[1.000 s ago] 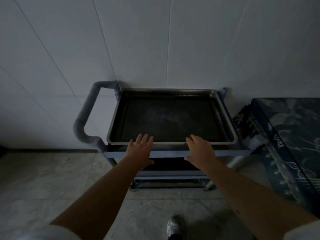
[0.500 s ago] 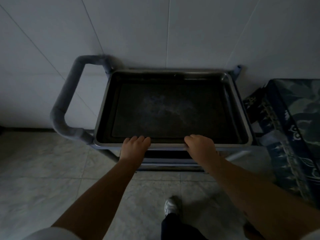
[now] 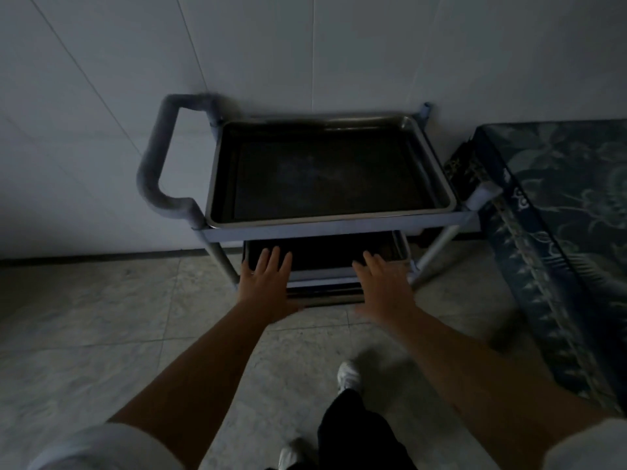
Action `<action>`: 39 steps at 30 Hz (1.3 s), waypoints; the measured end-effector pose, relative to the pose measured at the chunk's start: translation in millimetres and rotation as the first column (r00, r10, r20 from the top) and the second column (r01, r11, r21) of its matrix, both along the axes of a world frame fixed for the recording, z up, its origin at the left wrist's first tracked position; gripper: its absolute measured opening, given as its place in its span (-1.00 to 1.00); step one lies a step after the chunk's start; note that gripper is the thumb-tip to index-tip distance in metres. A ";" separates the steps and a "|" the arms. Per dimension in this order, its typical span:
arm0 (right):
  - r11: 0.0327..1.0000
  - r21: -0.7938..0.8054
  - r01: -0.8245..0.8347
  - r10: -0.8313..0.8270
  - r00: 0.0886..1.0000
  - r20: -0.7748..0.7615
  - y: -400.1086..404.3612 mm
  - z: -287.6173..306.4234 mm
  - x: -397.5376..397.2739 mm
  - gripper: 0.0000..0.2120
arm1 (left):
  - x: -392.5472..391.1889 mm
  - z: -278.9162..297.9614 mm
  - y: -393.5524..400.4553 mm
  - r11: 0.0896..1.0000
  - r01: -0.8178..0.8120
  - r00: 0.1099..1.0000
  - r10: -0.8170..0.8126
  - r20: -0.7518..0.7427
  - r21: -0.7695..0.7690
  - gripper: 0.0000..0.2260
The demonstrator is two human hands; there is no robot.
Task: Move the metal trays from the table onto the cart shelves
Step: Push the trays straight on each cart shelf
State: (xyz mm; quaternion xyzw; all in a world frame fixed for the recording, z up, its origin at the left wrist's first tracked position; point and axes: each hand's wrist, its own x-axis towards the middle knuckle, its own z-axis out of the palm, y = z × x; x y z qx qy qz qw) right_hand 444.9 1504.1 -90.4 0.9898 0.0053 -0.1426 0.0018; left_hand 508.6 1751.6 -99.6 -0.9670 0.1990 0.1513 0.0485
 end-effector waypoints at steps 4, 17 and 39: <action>0.999 -0.008 0.039 -0.039 0.997 -0.061 -1.4 -15.6 -35.0 0.01 | -32.3 -5.9 10.9 1.000 -0.018 0.996 0.018 -0.087 -0.009 0.08; 0.992 0.070 0.103 -0.101 0.994 -0.031 -56.5 -203.4 76.4 -0.04 | 45.6 -195.4 -21.6 0.999 0.020 0.996 -0.023 -0.081 -0.038 0.04; 0.999 0.039 -0.012 -0.007 0.895 0.447 -76.7 -365.2 134.6 -0.80 | 111.5 -371.9 -40.8 0.982 0.021 0.834 0.088 0.544 -0.190 -0.67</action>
